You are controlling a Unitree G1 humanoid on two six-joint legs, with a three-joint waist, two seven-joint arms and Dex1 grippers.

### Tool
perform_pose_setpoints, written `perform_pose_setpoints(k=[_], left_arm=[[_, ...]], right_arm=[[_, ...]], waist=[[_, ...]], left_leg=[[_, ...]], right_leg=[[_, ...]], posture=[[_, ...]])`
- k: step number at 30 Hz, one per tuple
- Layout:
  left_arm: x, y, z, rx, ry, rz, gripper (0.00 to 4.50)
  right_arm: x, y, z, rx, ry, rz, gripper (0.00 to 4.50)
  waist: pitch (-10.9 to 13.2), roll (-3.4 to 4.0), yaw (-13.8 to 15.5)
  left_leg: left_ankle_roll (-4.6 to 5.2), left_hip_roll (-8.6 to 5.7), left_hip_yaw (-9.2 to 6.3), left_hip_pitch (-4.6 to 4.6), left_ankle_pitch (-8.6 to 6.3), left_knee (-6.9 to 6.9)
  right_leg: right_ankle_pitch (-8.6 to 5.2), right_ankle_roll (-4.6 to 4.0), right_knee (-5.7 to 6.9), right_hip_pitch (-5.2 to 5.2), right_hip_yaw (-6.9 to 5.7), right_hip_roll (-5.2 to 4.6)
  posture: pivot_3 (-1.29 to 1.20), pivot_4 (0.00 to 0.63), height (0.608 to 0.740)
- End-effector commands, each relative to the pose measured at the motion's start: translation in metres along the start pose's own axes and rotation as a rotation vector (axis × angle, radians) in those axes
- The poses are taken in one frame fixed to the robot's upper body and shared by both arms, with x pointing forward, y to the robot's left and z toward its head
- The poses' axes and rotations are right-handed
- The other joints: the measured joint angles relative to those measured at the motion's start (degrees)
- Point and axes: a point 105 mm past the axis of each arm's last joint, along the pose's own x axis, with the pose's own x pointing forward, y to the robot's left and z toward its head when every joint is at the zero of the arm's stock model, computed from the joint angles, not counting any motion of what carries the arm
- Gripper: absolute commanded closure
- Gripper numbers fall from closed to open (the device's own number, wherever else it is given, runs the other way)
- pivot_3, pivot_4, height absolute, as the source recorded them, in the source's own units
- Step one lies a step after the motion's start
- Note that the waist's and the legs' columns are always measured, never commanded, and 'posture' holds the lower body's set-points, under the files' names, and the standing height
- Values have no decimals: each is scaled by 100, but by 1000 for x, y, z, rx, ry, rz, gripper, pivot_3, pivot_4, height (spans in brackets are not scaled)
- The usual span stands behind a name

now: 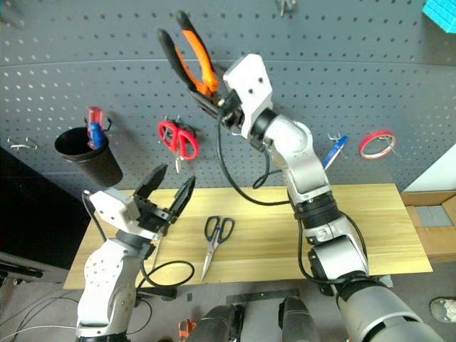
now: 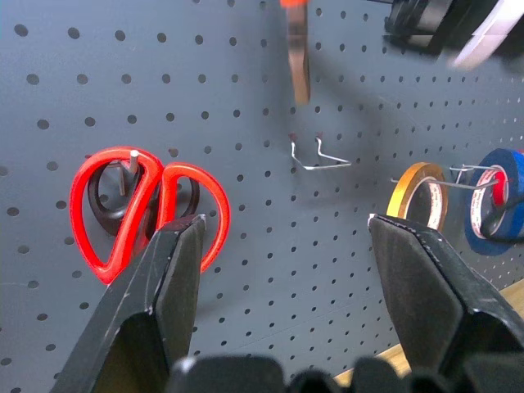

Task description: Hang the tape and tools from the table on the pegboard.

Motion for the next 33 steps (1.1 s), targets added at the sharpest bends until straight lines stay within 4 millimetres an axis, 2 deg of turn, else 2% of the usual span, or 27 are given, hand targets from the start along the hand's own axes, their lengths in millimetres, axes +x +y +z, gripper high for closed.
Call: perform_pose_setpoints(k=[1,5,9,16,23,26,33], left_arm=[[1,-3,16,28,-56,-9,1092],[-1,-4,14,28,-47,-12,1092],[-1,-3,15,30,-44,-13,1092],[-3,-1,11,40,-23,-6,1092],[-1,6,9,56,-13,1,1092],[0,8,8,62,-9,5,1092],[2,17,-7,56,83,42,1092]], right_arm=[[5,-6,21,-63,-102,-52,2309],[3,-11,10,-76,-85,-101,2309],[-1,-7,-2,-67,-62,-110,2309],[-22,-4,-40,-17,15,-175,2309],[-26,-4,-62,26,93,-272,2310],[-25,-4,-66,33,112,-281,2310],[-31,-11,-63,56,118,-309,56]], waist=[[0,0,2],[0,0,2],[0,0,5],[0,0,42],[0,0,41],[-1,0,49],[-1,1,49]], left_leg=[[-1,1,0,0,1,-1],[-3,6,-3,1,2,-2],[-4,6,-2,1,2,-2],[-5,6,-3,1,3,-1],[-9,17,-1,5,5,-2],[-10,17,0,4,6,-1],[-14,18,-4,17,9,1]], right_leg=[[0,-1,2,-2,1,1],[0,-1,4,-2,2,7],[2,-4,4,-2,3,8],[2,-5,4,0,5,10],[6,-11,7,-3,9,22],[7,-13,6,-2,9,24],[12,-21,9,12,10,27]], posture=[[63,185,740],[68,183,740],[70,185,740],[76,183,740],[65,186,740],[61,187,740],[43,194,740]])
